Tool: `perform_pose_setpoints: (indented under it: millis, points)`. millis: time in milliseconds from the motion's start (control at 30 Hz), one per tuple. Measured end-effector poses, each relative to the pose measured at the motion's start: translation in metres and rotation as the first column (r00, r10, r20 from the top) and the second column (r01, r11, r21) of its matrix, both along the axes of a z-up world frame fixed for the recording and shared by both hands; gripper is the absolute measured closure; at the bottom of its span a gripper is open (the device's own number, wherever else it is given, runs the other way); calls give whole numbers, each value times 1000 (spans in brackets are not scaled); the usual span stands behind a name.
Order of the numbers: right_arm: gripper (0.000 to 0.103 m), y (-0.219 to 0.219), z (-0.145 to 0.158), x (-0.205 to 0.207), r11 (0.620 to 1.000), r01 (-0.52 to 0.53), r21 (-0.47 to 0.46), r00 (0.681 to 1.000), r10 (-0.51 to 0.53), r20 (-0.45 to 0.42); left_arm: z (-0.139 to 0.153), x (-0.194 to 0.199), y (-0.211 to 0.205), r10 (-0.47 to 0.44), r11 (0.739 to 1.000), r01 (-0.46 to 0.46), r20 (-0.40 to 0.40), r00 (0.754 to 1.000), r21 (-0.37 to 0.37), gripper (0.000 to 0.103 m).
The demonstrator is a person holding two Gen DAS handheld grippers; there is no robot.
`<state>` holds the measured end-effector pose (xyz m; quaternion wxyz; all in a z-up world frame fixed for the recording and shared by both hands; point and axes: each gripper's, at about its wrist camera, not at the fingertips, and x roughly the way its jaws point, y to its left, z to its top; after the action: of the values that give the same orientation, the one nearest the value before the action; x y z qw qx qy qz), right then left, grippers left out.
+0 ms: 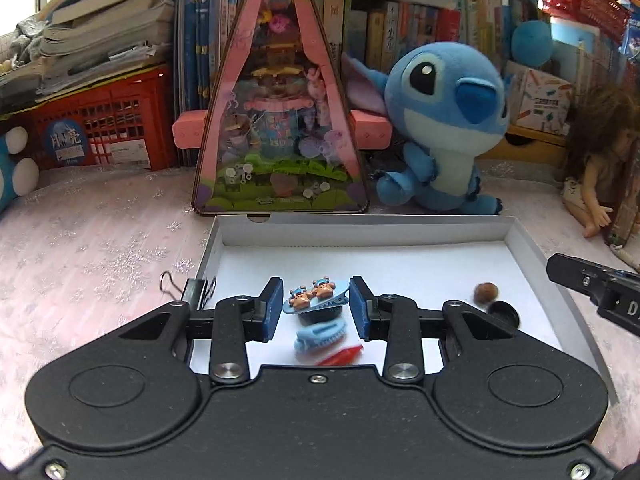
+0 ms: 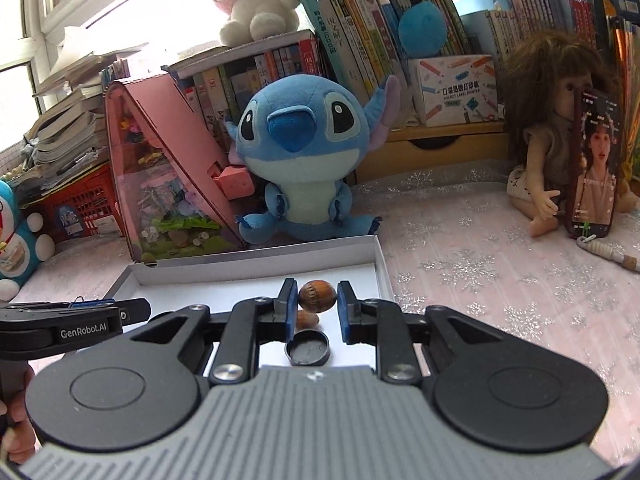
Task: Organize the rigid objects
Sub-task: 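Open the left tool to release the blue clip while the right tool releases the acorn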
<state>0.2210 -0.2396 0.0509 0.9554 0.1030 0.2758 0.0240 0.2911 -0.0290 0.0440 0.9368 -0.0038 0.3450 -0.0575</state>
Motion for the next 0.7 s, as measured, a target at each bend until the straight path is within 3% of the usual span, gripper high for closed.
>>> perform_pose_setpoints:
  millis: [367, 700]
  points:
    - [78, 9, -10, 44, 998, -61, 0, 993, 61, -100, -9, 40, -2, 11, 1000, -11, -54, 998, 0, 69]
    - [78, 25, -22, 60, 995, -75, -66, 995, 71, -72, -28, 50, -8, 29, 999, -28, -55, 998, 26, 69]
